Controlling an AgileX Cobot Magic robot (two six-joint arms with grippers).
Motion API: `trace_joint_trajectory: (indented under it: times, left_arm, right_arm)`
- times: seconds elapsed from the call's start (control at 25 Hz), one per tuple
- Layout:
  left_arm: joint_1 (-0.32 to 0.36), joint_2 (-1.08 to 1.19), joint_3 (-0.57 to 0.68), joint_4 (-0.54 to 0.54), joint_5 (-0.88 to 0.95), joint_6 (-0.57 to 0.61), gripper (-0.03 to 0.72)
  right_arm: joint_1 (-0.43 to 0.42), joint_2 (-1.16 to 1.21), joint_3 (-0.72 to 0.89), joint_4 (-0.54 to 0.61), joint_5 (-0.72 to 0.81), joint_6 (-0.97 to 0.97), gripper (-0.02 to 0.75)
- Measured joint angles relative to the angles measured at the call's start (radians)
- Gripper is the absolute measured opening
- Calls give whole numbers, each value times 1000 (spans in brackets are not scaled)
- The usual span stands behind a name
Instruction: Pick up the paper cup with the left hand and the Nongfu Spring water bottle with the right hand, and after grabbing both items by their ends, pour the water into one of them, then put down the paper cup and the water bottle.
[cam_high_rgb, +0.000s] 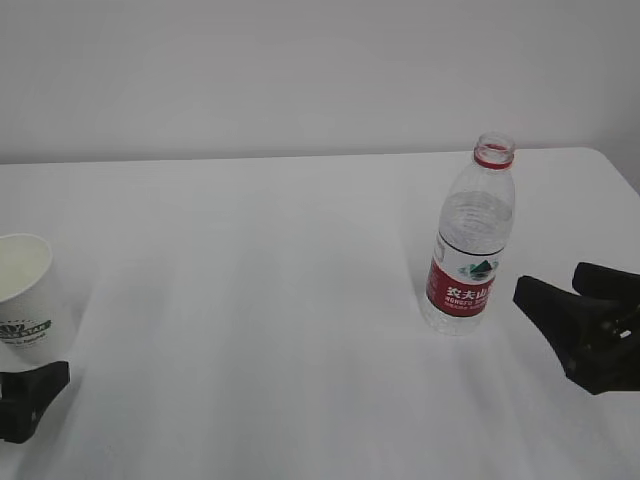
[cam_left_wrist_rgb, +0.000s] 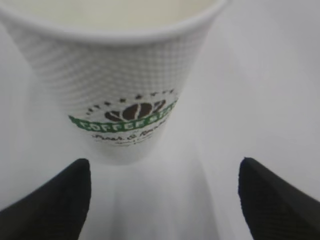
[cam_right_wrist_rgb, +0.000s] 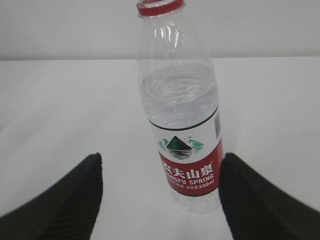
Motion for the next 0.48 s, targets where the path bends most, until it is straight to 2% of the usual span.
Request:
trace_joint_trajectory:
  times: [0.48]
  left_arm:
    - [0,0,-45,-46,-2,0,683]
  right_arm:
    - [0,0,0,0,0,-6,552]
